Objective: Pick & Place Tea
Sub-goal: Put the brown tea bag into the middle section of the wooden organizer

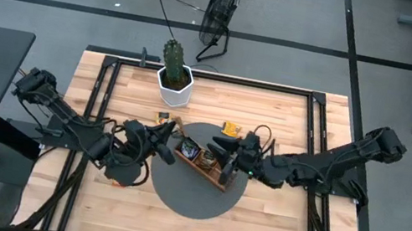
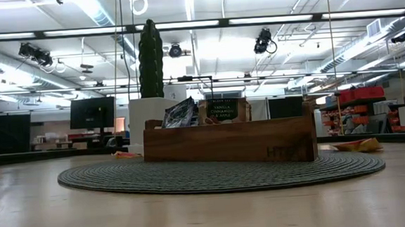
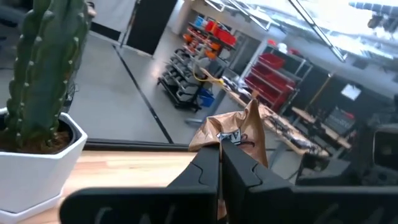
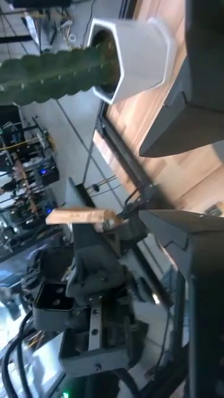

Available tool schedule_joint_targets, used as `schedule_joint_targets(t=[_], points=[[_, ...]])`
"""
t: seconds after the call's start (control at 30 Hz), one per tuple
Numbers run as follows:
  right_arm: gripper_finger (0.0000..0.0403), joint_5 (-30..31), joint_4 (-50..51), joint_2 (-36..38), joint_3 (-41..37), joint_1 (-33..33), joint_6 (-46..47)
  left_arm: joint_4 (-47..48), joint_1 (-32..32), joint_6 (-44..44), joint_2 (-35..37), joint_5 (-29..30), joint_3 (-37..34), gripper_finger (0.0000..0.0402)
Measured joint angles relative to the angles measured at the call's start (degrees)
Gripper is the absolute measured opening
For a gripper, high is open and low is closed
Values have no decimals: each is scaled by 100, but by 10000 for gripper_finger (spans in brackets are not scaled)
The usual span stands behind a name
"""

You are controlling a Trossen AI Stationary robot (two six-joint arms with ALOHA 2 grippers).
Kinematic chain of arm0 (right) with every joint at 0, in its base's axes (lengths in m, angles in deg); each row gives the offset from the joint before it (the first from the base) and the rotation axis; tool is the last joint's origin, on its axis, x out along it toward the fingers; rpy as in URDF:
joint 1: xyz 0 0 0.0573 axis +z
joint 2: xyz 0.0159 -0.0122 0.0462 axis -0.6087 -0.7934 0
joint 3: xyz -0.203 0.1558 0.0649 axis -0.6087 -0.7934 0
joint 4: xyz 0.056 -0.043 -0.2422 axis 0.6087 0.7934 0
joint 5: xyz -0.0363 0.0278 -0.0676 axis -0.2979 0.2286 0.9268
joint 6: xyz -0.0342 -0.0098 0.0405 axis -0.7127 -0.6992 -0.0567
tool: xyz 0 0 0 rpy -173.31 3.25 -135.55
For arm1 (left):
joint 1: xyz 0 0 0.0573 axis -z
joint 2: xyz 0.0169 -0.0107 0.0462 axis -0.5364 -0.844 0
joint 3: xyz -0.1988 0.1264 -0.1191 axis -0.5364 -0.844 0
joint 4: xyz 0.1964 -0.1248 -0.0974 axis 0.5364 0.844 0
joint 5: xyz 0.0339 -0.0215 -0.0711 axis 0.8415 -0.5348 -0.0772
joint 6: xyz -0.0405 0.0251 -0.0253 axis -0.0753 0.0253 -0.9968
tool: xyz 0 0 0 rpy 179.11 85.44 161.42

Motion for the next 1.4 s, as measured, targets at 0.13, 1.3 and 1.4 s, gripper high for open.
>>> schedule_joint_targets(t=[0.13,1.3,1.4], points=[[155,-370,-721,-285,-1,-223,-97,-377,-188,-2,-5,-187,0,3],[120,-699,-2097,-802,-2,-989,181,-2004,-1430,1269,0,-2286,2,3],[73,-717,-2117,-800,-2,-995,178,-1999,-1430,1314,1,-2293,2,3]])
